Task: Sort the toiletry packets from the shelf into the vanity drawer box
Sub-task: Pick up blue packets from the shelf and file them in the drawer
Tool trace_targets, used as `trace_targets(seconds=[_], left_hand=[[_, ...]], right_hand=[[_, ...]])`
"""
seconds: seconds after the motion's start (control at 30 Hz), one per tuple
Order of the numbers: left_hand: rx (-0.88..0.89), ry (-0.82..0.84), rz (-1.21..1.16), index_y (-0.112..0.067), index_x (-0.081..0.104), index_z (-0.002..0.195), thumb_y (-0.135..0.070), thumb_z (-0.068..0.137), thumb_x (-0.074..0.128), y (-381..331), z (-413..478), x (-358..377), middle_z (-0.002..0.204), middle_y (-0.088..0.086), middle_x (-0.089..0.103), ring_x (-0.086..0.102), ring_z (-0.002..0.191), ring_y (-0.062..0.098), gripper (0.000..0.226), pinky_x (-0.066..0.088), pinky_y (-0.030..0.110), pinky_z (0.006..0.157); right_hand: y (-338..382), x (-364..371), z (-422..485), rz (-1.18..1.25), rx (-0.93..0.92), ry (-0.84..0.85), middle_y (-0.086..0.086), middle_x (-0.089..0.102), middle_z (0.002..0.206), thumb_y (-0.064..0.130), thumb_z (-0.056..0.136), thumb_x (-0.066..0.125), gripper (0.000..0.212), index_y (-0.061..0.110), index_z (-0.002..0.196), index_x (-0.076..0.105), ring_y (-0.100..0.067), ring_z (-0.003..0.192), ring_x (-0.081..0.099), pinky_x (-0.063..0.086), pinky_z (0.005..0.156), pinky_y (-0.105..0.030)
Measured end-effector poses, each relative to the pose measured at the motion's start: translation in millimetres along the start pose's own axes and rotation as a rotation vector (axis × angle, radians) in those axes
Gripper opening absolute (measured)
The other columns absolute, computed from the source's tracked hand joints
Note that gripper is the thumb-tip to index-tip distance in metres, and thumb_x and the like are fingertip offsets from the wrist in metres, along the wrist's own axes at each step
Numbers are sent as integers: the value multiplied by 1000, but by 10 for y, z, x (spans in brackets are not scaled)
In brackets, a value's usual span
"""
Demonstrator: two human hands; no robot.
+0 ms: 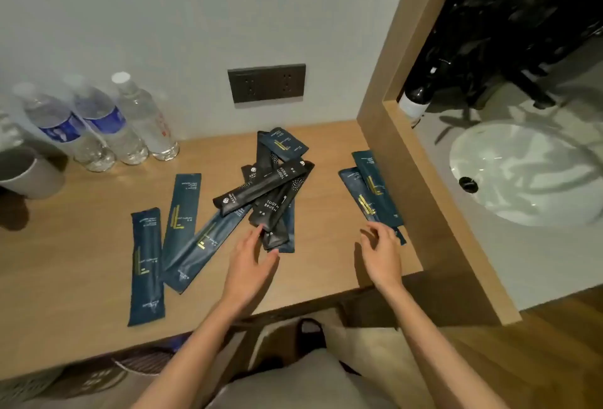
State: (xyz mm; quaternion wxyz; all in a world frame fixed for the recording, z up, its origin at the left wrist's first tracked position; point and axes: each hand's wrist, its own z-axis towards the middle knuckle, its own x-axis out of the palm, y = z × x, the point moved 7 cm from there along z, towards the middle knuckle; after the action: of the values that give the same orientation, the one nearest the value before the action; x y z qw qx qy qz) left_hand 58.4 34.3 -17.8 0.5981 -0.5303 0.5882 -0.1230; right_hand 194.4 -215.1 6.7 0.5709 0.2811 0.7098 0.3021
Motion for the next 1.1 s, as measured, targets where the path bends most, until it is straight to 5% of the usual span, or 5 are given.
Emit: trace_targets(seconds=[0.23,0.4,0.73,0.9,1.1], left_hand=[[-116,-151,135,-33,18,149,-48,85,60,-126,250,134,157,1,21,22,144,22,79,29,40,112],[-218,-151,234,-34,16,150,-53,85,59,-27,412,178,160,2,11,19,146,26,80,27,44,115],[-170,-168,332,-29,26,149,-49,83,62,-81,465,88,153,7,29,25,140,27,78,32,42,111],[-106,-294,273,-26,41,141,-47,90,53,-181,364,-190,139,4,42,36,130,23,56,38,39,102],[-188,-416,362,-18,46,137,-30,89,60,142,228,-666,130,12,49,41,120,30,51,38,42,98]], right_hand=[[-209,36,671,-397,-68,172,-7,22,158,26,95,52,56,19,146,32,-28,145,16,19,116,-42],[-339,116,836,-464,-31,243,-2,9,162,35,96,48,66,21,152,15,-27,148,6,11,120,-40],[-111,268,639,-555,-200,262,2,35,151,42,95,47,50,28,142,40,-22,130,36,32,105,-39],[-14,271,742,-469,-39,237,-9,36,144,43,87,59,40,31,125,53,-29,126,32,36,100,-41],[30,334,805,-423,54,226,-10,40,139,40,72,76,60,27,124,48,-36,126,33,41,96,-46]])
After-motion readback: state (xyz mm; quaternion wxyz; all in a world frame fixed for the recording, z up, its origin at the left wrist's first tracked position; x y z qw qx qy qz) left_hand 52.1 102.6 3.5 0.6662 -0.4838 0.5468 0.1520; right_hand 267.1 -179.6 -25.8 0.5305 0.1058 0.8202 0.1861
